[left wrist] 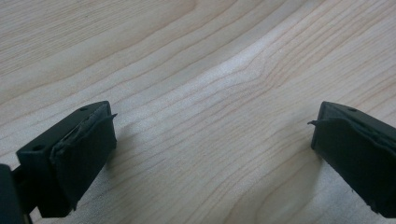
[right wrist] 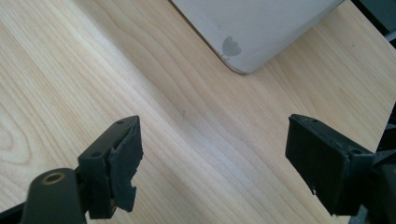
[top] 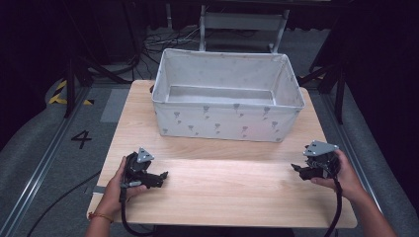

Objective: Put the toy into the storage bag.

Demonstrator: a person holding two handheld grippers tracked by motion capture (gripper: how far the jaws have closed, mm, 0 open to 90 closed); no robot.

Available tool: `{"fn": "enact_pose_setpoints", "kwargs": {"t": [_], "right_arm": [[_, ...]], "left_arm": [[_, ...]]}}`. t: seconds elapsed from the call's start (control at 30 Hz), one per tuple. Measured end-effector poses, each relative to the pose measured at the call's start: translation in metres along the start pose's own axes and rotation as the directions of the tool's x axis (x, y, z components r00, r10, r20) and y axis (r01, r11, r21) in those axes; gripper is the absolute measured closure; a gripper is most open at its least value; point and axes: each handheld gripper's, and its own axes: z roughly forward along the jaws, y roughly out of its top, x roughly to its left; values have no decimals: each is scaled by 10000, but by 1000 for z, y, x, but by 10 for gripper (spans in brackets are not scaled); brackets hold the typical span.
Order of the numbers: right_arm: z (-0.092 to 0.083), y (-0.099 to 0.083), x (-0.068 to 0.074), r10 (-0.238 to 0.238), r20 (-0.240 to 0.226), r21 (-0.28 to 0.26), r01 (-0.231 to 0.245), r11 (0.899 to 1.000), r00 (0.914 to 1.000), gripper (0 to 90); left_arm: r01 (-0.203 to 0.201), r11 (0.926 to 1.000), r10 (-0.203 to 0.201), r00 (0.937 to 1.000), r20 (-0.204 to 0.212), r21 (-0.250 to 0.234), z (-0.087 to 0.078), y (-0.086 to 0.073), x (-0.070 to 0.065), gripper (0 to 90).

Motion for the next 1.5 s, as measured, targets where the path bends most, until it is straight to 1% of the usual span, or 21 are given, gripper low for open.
{"fn": "enact_pose_setpoints", "kwargs": {"t": [0.1,0.17,0.27,0.3,0.33,0.37,0.43,0.5,0.57,0.6,0.67,0.7,0.77,0.8,0.83,0.87,1.03,1.13,1.17,1.3,1.5], "right_arm": [[1,-7,0,273,-246,-192,-277,9994,9993,185],[0,-13,1,418,-224,-344,-426,9985,9989,181],[1,-25,3,579,-318,-302,-589,9978,9978,180],[1,-30,4,757,-380,-360,-770,9964,9964,181],[3,-36,4,854,-517,-235,-867,9960,9950,181],[3,-36,4,854,-517,-235,-867,9960,9950,181],[5,-49,4,1247,-656,-285,-1268,9915,9900,180],[8,-61,4,1404,-799,-340,-1434,9891,9869,177],[10,-72,2,1937,-931,-504,-1989,9787,9766,184],[11,-80,1,2291,-1134,-640,-2372,9693,9668,182],[11,-88,2,2557,-1295,-804,-2672,9603,9580,191],[10,-92,3,2639,-1365,-969,-2780,9557,9548,188],[9,-95,3,2683,-1367,-1050,-2832,9533,9536,179],[8,-97,3,2832,-1334,-1064,-2978,9487,9497,173],[9,-100,3,3157,-1453,-1124,-3327,9363,9377,173],[10,-101,2,3382,-1614,-1049,-3568,9283,9271,171],[10,-100,2,3350,-1566,-1036,-3528,9300,9291,155],[11,-100,2,3352,-1569,-1038,-3531,9298,9290,155],[11,-100,2,3355,-1578,-1039,-3535,9297,9287,155],[11,-100,2,3354,-1570,-1038,-3532,9298,9289,155],[11,-100,2,3355,-1570,-1037,-3534,9297,9289,155]], "left_arm": [[4,10000,-4,10000,1,-7,0,0,0,3],[-1,10000,1,10000,1,1,0,0,0,3],[-4,10000,4,10000,0,1,0,0,0,3],[-2,10000,2,10000,-5,-1,0,0,0,3],[-3,10000,3,10000,-4,0,0,0,0,3],[-3,10000,3,10000,-4,0,0,0,0,3],[0,10000,0,10000,-13,-8,0,0,0,3],[-2,10000,2,10000,-15,-9,0,0,0,3],[-3,10000,3,10000,-2,1,0,0,0,3],[-3,10000,3,10000,-6,-2,0,0,0,3],[-3,10000,3,10000,-16,-9,0,0,0,3],[-1,10000,1,10000,-8,0,0,0,0,3],[1,10000,-1,10000,-16,-10,0,0,0,3],[-2,10000,2,10000,1,2,0,0,0,3],[0,10000,0,10000,3,0,0,0,0,3],[10,10000,-10,10000,3,-8,0,0,0,2],[0,10000,0,10000,-11,-61,1,0,0,1],[118,9999,-118,9999,-3,-18,1,0,-1,1],[56,10000,-57,10000,-70,-51,1,1,-1,2],[146,9999,-146,9997,-177,-2,0,0,-2,3],[142,9999,-141,9998,-123,11,0,0,-2,3]]}}
